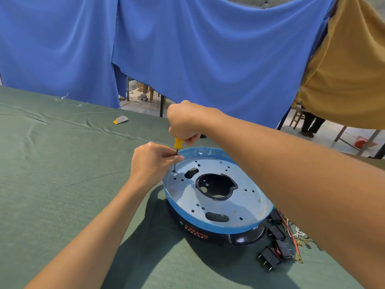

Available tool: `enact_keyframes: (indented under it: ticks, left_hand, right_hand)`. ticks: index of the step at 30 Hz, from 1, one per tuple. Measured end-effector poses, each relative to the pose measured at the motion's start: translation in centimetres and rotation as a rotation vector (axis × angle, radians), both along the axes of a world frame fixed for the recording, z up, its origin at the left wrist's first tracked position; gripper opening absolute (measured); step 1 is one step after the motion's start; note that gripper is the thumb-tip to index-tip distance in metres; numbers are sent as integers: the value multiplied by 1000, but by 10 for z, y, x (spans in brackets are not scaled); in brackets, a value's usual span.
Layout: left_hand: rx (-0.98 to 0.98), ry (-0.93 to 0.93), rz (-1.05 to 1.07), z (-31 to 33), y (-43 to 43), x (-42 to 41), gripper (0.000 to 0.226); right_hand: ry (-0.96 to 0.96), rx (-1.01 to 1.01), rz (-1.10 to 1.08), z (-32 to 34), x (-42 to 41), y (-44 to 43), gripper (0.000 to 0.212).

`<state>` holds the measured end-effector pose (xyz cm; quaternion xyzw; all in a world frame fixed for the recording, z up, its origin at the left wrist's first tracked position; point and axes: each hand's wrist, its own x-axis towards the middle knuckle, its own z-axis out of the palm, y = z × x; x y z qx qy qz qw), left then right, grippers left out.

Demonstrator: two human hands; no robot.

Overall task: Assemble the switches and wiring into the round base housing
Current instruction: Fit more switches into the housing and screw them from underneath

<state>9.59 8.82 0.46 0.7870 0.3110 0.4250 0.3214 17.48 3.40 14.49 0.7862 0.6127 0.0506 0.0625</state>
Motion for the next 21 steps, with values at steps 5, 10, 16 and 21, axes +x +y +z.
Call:
enact_keyframes:
  ticks: [5, 10, 16, 21]
  left_hand:
    - [-15, 91, -77, 1, 5, -1, 7]
    - [18, 159, -128, 5, 4, -2, 14]
    - [-10, 83, -29, 5, -3, -1, 7]
    - [-58, 73, -3, 4, -3, 2, 2]
  right_hand:
    - [-7, -32, 23, 2, -5, 0, 29]
    - [-51, -62, 122, 7, -5, 0, 12]
    - [-84, -57, 33, 0, -7, -1, 14]
    - [15, -77, -52, -2, -7, 6, 22]
